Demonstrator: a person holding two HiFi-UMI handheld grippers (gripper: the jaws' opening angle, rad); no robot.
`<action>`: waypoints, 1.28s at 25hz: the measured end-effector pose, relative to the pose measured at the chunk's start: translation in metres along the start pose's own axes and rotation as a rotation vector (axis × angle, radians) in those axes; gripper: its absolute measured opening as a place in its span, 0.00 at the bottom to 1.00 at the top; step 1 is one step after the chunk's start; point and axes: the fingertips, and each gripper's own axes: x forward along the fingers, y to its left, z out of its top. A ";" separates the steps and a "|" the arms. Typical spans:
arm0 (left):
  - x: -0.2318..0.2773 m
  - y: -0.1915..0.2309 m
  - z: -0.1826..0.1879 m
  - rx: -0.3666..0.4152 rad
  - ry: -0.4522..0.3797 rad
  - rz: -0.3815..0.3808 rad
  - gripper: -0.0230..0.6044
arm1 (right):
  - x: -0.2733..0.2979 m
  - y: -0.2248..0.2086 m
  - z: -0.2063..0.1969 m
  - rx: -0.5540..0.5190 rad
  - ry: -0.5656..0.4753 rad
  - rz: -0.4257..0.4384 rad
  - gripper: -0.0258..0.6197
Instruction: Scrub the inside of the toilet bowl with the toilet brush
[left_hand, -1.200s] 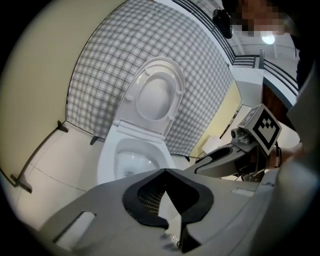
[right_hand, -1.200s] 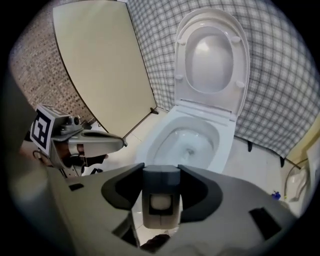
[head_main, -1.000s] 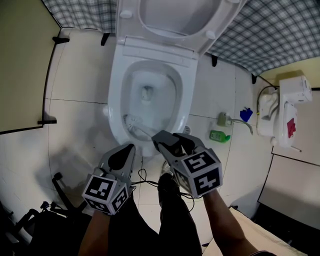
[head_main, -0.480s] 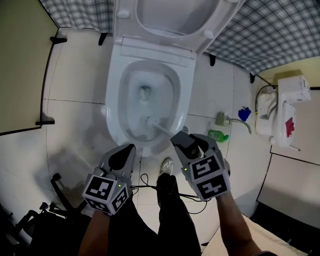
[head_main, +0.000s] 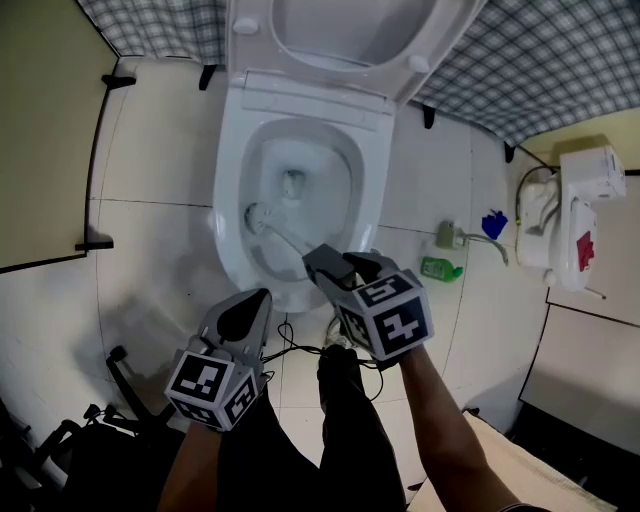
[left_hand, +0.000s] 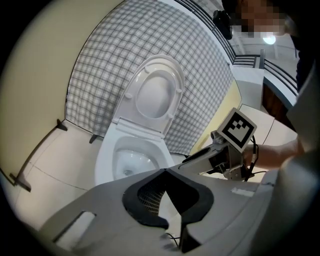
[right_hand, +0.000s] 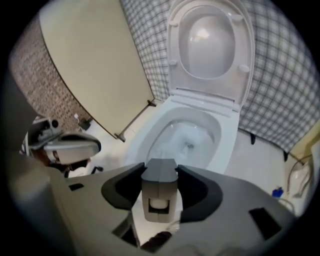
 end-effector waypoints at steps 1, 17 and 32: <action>0.000 0.001 -0.001 -0.001 0.001 0.002 0.05 | 0.004 0.003 0.004 0.048 -0.024 0.024 0.39; 0.005 -0.009 -0.004 -0.008 0.001 -0.013 0.05 | -0.027 -0.050 0.011 -0.229 0.050 -0.297 0.38; -0.001 0.001 0.000 0.002 0.002 -0.003 0.05 | 0.030 -0.017 0.034 -0.044 -0.011 -0.131 0.38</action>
